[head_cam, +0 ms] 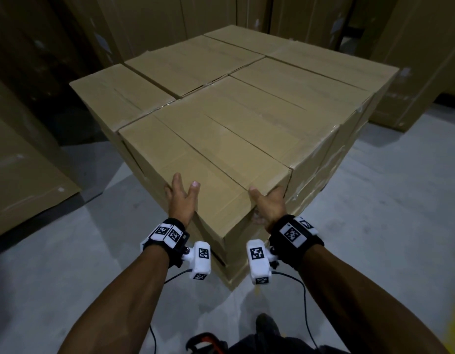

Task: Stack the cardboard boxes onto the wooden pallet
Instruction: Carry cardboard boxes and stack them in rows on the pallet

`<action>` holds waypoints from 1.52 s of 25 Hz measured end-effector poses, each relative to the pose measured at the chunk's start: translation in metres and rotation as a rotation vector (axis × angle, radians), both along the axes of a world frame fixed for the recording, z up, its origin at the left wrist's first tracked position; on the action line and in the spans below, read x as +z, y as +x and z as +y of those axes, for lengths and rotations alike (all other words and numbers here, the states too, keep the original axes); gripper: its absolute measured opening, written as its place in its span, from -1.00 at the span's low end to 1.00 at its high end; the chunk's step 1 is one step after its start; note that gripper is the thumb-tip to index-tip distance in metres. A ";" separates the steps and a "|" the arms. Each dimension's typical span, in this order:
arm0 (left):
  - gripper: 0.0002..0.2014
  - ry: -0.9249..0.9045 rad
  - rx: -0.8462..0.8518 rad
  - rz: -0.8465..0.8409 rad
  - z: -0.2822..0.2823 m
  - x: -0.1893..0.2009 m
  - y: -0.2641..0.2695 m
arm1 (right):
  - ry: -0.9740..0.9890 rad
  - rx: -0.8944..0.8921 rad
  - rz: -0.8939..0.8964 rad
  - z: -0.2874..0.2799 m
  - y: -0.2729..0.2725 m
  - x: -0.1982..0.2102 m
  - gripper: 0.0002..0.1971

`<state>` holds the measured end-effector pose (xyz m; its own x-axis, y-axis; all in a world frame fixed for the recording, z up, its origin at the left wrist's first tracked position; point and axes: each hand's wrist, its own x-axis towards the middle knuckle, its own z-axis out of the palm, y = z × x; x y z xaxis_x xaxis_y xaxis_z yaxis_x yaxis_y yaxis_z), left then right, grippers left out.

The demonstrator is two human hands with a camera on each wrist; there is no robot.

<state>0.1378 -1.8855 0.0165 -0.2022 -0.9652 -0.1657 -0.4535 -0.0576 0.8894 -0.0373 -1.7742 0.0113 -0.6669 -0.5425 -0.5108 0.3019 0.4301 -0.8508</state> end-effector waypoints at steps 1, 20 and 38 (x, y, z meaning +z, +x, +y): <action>-0.32 0.004 -0.005 -0.004 0.001 0.001 0.001 | -0.006 0.002 -0.010 0.001 -0.002 -0.001 -0.43; -0.31 0.013 0.063 -0.060 0.083 0.002 -0.015 | 0.323 0.963 1.405 0.029 -0.124 0.026 -0.06; -0.22 -0.089 0.220 -0.207 0.147 -0.005 -0.044 | 0.066 1.088 1.607 0.013 -0.157 0.004 -0.34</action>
